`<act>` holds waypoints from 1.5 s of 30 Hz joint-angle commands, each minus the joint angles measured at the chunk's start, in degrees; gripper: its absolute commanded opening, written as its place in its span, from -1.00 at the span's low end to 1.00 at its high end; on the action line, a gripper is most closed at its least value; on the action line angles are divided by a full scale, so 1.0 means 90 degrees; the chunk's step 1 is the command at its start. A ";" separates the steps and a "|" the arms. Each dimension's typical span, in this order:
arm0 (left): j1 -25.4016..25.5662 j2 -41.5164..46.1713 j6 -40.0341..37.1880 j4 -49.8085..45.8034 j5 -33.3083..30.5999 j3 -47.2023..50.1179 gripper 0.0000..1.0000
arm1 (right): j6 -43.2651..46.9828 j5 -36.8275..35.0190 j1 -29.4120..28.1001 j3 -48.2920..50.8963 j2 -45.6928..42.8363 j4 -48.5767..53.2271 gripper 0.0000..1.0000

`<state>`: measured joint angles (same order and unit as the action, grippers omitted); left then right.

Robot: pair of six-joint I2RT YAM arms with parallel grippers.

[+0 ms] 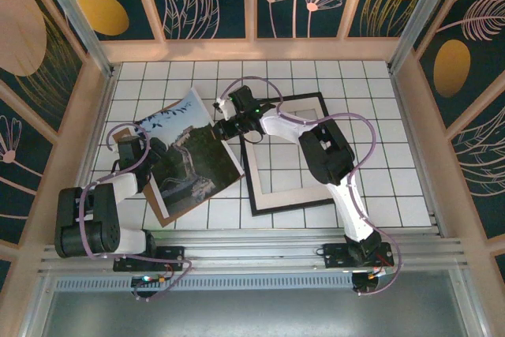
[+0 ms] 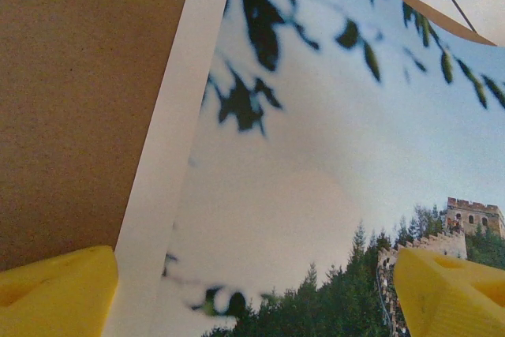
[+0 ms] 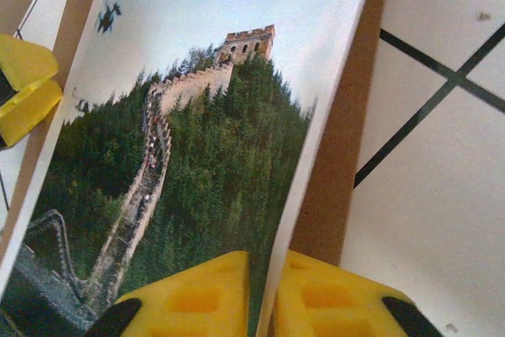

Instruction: Put the photo into the frame

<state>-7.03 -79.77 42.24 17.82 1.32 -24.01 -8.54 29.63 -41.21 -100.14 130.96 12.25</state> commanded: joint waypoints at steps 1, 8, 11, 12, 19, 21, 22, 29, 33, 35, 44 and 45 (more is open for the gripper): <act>0.0019 0.0047 0.0245 -0.0246 0.0513 -0.0004 0.80 | -0.1045 0.0155 0.0048 -0.0316 0.0138 0.0278 -0.80; 0.0536 0.1113 0.0095 -0.0227 0.0531 -0.0156 0.76 | -0.2559 0.0864 0.0434 0.0419 -0.0658 -0.0783 -1.00; 0.1259 0.1624 -0.0281 -0.0298 0.0119 -0.0360 0.73 | -0.3153 0.1049 0.0743 0.0864 -0.1100 -0.1339 -1.00; 0.1469 0.1807 -0.0414 -0.0342 0.0029 -0.0456 0.71 | -0.3223 0.1018 0.0832 0.0908 -0.1210 -0.1333 -1.00; 0.3771 0.2583 -0.2230 0.0379 -0.0320 -0.0766 0.68 | -0.3772 0.1230 0.1480 0.1136 -0.1706 -0.1449 -1.00; 0.4512 0.2477 -0.2839 0.0304 -0.0714 -0.0925 0.67 | -0.3954 0.1328 0.1631 0.1143 -0.1783 -0.1499 -1.00; 0.4856 0.2350 -0.3174 0.0202 -0.0927 -0.1040 0.68 | -0.4073 0.1407 0.1698 0.1178 -0.1823 -0.1603 -1.00; 0.6244 0.1588 -0.4764 0.0339 -0.1564 -0.1243 0.69 | -0.4402 0.1596 0.1993 0.1269 -0.1911 -0.1700 -1.00; 0.6587 0.0964 -0.5454 0.0276 -0.2236 -0.1460 0.71 | -0.4567 0.1677 0.2064 0.1285 -0.1889 -0.1710 -1.00; 0.6632 0.0641 -0.5733 0.0408 -0.2806 -0.1514 0.74 | -0.4598 0.1716 0.2055 0.1273 -0.1873 -0.1694 -1.00; 0.6765 -0.0300 -0.6582 0.1144 -0.3995 -0.1680 0.57 | -0.4685 0.1783 0.2049 0.1319 -0.1772 -0.1688 -1.00; 0.6775 -0.0393 -0.6670 0.1263 -0.4076 -0.1678 0.52 | -0.4713 0.1795 0.2044 0.1319 -0.1750 -0.1708 -1.00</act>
<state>53.34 -81.78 -13.37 23.94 -30.37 -37.06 -49.78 43.83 -22.81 -88.95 115.68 -1.54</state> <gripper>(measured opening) 0.777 0.049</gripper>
